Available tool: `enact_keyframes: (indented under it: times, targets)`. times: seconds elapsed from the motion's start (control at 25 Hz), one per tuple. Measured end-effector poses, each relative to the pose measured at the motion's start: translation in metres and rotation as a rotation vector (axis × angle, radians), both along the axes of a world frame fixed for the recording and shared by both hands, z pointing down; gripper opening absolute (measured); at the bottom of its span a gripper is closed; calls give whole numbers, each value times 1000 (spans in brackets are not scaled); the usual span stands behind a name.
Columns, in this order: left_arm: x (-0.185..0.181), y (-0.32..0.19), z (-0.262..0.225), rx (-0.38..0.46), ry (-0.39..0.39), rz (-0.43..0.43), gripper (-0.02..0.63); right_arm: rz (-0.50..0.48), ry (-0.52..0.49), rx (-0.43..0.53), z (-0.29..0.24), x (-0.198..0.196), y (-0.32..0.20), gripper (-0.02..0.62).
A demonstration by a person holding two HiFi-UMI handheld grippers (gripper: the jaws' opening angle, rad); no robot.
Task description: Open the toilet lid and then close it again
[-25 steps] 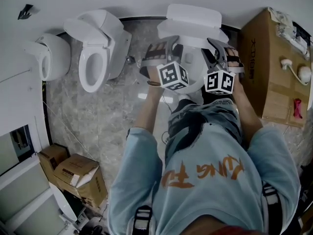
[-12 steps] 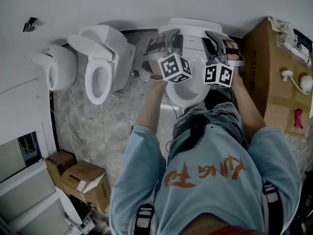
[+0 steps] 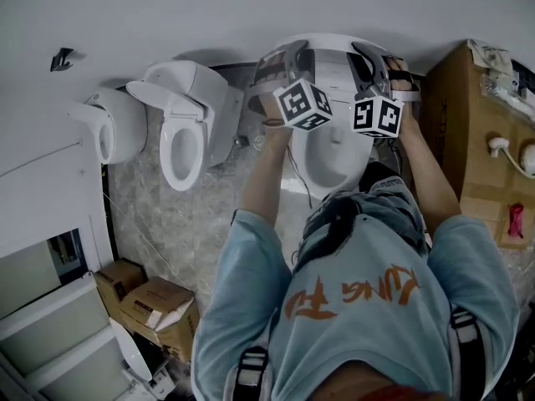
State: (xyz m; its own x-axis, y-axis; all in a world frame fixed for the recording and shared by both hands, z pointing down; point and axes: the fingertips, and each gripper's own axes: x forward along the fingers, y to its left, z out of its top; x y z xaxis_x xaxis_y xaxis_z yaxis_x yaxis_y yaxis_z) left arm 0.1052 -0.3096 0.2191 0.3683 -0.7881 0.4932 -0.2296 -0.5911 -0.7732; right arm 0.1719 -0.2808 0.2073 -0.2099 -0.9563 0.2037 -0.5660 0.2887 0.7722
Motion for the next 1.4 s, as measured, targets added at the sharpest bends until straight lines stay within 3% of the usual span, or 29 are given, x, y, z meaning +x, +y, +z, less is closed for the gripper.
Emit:
enact_keyframes:
  times: [0.32, 1.24, 1.32, 1.4]
  targets:
    - [22, -52, -1, -21, 84, -12, 57, -6, -67, 4, -2, 24, -52, 72]
    - [61, -138, 11, -23, 33, -93, 69, -45, -187, -41, 3, 64, -137, 71]
    - [64, -135, 15, -55, 50, -87, 102, -45, -196, -21, 4, 65, -135, 74]
    - [65, -125, 22, -96, 55, -74, 215, -48, -192, 1, 6, 64, -130, 85]
